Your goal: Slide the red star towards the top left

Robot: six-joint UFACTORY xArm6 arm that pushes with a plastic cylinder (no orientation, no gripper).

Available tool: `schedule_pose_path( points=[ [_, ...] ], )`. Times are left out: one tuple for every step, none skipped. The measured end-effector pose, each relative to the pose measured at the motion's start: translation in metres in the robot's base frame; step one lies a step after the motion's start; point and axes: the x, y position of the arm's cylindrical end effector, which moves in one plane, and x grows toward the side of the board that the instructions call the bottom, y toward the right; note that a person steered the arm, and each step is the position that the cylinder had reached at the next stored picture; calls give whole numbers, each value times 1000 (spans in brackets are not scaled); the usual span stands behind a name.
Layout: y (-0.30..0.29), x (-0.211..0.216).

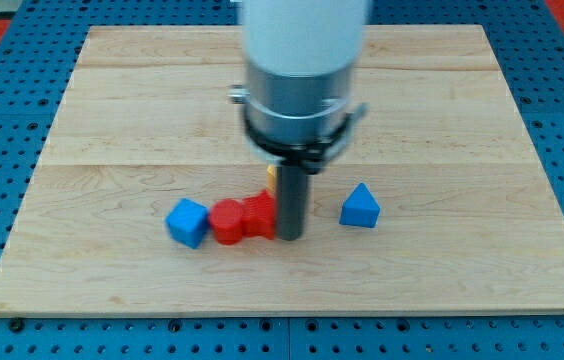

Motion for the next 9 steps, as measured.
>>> schedule_pose_path(
  points=[
    [-37, -16],
    [-97, -59],
    [-100, -54],
    [-100, -31],
    [-164, -89],
    [-149, -72],
    [-171, -43],
    [-203, -72],
    [-225, -125]
  ],
)
